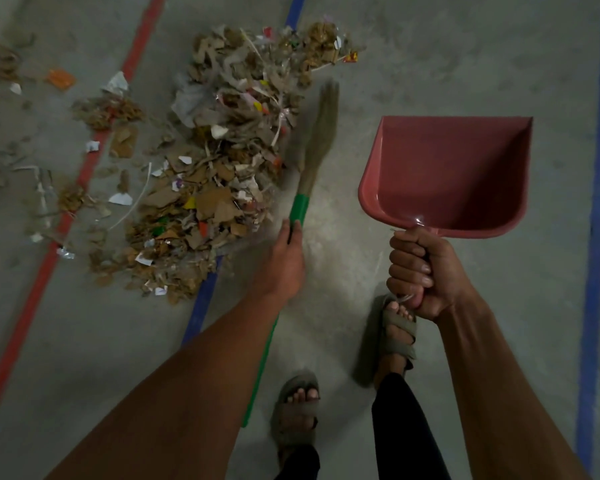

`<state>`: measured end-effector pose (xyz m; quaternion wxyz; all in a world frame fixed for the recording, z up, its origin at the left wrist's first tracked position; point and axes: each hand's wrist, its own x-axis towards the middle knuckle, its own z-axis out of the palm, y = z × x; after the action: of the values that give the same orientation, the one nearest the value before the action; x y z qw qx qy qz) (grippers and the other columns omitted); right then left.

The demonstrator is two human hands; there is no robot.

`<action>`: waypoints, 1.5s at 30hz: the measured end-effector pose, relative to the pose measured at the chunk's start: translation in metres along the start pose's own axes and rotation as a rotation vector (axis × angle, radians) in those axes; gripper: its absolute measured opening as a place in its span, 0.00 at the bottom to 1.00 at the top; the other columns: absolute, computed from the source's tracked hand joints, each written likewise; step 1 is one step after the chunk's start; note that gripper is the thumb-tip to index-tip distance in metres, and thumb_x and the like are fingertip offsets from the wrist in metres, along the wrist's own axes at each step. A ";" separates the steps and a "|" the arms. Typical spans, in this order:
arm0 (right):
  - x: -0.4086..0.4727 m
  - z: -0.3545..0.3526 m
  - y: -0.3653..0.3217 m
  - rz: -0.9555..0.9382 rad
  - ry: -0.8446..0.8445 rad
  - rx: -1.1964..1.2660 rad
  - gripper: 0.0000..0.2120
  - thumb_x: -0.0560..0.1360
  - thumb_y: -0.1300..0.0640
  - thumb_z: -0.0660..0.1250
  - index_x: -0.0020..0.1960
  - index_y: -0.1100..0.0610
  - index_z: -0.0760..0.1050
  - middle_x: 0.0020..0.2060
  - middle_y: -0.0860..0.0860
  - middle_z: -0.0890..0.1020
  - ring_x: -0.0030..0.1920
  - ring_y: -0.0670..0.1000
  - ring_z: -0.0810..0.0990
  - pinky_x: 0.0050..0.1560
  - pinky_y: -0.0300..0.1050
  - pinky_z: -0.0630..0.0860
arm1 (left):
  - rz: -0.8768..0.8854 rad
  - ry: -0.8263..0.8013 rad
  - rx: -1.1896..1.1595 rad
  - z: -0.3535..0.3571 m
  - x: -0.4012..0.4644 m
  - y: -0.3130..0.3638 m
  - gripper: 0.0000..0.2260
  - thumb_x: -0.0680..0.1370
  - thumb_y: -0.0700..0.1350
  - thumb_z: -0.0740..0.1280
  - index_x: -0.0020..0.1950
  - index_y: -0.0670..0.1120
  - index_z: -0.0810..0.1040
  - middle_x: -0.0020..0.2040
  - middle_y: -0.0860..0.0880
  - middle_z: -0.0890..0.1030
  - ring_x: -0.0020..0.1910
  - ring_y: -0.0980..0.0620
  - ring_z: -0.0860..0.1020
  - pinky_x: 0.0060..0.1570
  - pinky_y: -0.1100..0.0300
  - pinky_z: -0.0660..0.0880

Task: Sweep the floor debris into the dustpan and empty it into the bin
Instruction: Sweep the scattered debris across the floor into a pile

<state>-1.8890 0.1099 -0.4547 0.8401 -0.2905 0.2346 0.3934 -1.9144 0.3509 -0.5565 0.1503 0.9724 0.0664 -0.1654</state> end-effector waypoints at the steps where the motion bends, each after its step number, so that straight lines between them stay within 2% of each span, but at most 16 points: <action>1: -0.002 0.003 0.002 0.001 0.000 -0.005 0.20 0.80 0.57 0.58 0.29 0.50 0.60 0.18 0.45 0.58 0.18 0.44 0.50 0.20 0.36 0.50 | 0.024 -0.044 0.032 -0.002 -0.002 0.001 0.28 0.84 0.39 0.59 0.84 0.44 0.56 0.84 0.43 0.54 0.66 0.39 0.76 0.64 0.47 0.76; 4: -0.009 0.012 0.014 0.006 0.013 -0.013 0.20 0.80 0.57 0.58 0.30 0.50 0.60 0.18 0.45 0.58 0.18 0.44 0.50 0.18 0.36 0.52 | 0.056 -0.217 0.161 -0.010 -0.007 -0.007 0.21 0.85 0.41 0.56 0.79 0.43 0.65 0.76 0.41 0.67 0.65 0.39 0.76 0.63 0.46 0.75; 7: -0.015 0.018 0.028 0.017 0.022 -0.008 0.20 0.80 0.57 0.58 0.30 0.50 0.59 0.18 0.45 0.58 0.18 0.44 0.50 0.18 0.36 0.52 | -0.083 -0.259 0.222 -0.017 -0.007 -0.026 0.17 0.84 0.39 0.57 0.73 0.40 0.71 0.67 0.39 0.75 0.62 0.38 0.78 0.57 0.47 0.77; 9: -0.021 0.023 0.038 0.027 0.022 -0.010 0.19 0.79 0.57 0.59 0.31 0.50 0.57 0.19 0.45 0.58 0.18 0.44 0.50 0.18 0.37 0.51 | -0.213 -0.191 0.198 -0.022 -0.010 -0.041 0.19 0.84 0.38 0.57 0.76 0.38 0.67 0.68 0.38 0.74 0.61 0.37 0.79 0.55 0.46 0.78; 11: -0.026 0.025 0.047 0.038 0.026 -0.008 0.19 0.77 0.57 0.60 0.32 0.50 0.55 0.18 0.45 0.58 0.19 0.45 0.50 0.19 0.37 0.50 | -0.283 -0.109 0.134 -0.026 -0.016 -0.056 0.24 0.84 0.38 0.58 0.80 0.37 0.60 0.74 0.37 0.68 0.62 0.36 0.78 0.57 0.45 0.77; 14: -0.036 0.031 0.058 0.053 0.036 -0.014 0.19 0.77 0.57 0.61 0.31 0.50 0.57 0.19 0.45 0.58 0.19 0.45 0.49 0.20 0.37 0.50 | -0.263 -0.032 0.123 -0.031 -0.034 -0.077 0.32 0.82 0.37 0.63 0.82 0.36 0.53 0.82 0.36 0.54 0.64 0.34 0.77 0.60 0.45 0.76; 16: -0.042 0.034 0.065 0.056 0.041 -0.025 0.19 0.77 0.57 0.61 0.30 0.50 0.58 0.19 0.45 0.57 0.19 0.45 0.49 0.19 0.37 0.51 | -0.280 -0.042 0.098 -0.032 -0.046 -0.085 0.33 0.82 0.38 0.64 0.83 0.36 0.51 0.83 0.36 0.51 0.65 0.34 0.77 0.61 0.45 0.76; 19: -0.049 0.041 0.074 0.061 0.043 -0.041 0.19 0.77 0.57 0.60 0.30 0.51 0.58 0.19 0.45 0.57 0.19 0.45 0.48 0.19 0.37 0.50 | -0.285 -0.040 0.071 -0.032 -0.067 -0.091 0.32 0.82 0.38 0.63 0.83 0.36 0.52 0.81 0.35 0.55 0.67 0.34 0.75 0.63 0.45 0.75; 22: -0.058 0.048 0.083 0.070 0.029 -0.057 0.19 0.77 0.57 0.60 0.30 0.50 0.58 0.19 0.45 0.58 0.19 0.45 0.48 0.18 0.37 0.51 | -0.220 0.013 0.067 -0.026 -0.093 -0.093 0.34 0.80 0.37 0.64 0.83 0.37 0.51 0.82 0.36 0.55 0.68 0.35 0.74 0.63 0.46 0.75; 27: -0.086 0.056 0.104 0.106 0.010 -0.072 0.19 0.78 0.57 0.59 0.30 0.51 0.59 0.19 0.45 0.58 0.19 0.45 0.48 0.18 0.37 0.52 | -0.108 0.045 0.143 -0.023 -0.145 -0.073 0.32 0.81 0.37 0.60 0.84 0.39 0.51 0.83 0.38 0.52 0.64 0.37 0.77 0.55 0.48 0.78; 30: -0.105 0.063 0.118 0.129 0.024 -0.097 0.20 0.79 0.57 0.59 0.30 0.51 0.59 0.19 0.45 0.57 0.20 0.45 0.48 0.19 0.37 0.50 | -0.079 -0.031 0.135 -0.022 -0.170 -0.064 0.30 0.82 0.38 0.58 0.84 0.41 0.53 0.83 0.38 0.54 0.66 0.36 0.76 0.56 0.46 0.77; 34: -0.124 0.074 0.137 0.157 0.048 -0.155 0.20 0.78 0.57 0.61 0.30 0.50 0.57 0.20 0.45 0.55 0.20 0.45 0.48 0.20 0.35 0.50 | -0.023 -0.214 0.198 -0.017 -0.198 -0.071 0.23 0.84 0.41 0.58 0.80 0.42 0.62 0.73 0.39 0.68 0.59 0.38 0.79 0.56 0.45 0.78; 37: -0.130 0.085 0.150 0.177 0.065 -0.201 0.20 0.77 0.57 0.62 0.31 0.50 0.56 0.22 0.46 0.52 0.20 0.45 0.47 0.20 0.36 0.49 | -0.135 -0.323 0.207 -0.016 -0.212 -0.091 0.23 0.85 0.42 0.56 0.80 0.40 0.60 0.72 0.36 0.70 0.63 0.38 0.78 0.61 0.44 0.78; 40: -0.126 0.099 0.165 0.191 0.067 -0.248 0.20 0.77 0.57 0.62 0.32 0.50 0.56 0.21 0.45 0.54 0.20 0.45 0.47 0.19 0.36 0.49 | -0.277 -0.228 0.172 -0.029 -0.226 -0.118 0.27 0.84 0.41 0.59 0.81 0.36 0.55 0.73 0.35 0.69 0.65 0.37 0.76 0.61 0.46 0.76; 42: -0.120 0.110 0.177 0.204 0.058 -0.269 0.20 0.77 0.57 0.62 0.32 0.50 0.56 0.21 0.45 0.55 0.20 0.45 0.48 0.20 0.36 0.49 | -0.298 -0.160 0.132 -0.044 -0.238 -0.143 0.31 0.83 0.41 0.61 0.83 0.38 0.52 0.75 0.36 0.66 0.67 0.35 0.75 0.62 0.44 0.75; 45: -0.108 0.130 0.197 0.211 0.053 -0.282 0.19 0.77 0.57 0.61 0.33 0.50 0.55 0.23 0.45 0.52 0.20 0.45 0.47 0.19 0.37 0.49 | -0.262 -0.089 0.039 -0.060 -0.258 -0.190 0.33 0.84 0.45 0.61 0.84 0.41 0.48 0.76 0.37 0.62 0.63 0.34 0.76 0.57 0.41 0.76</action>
<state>-2.0870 0.2434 -0.3535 0.7387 -0.3894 0.2283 0.5006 -2.1721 0.5288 -0.4656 0.1114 0.9498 0.1830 -0.2279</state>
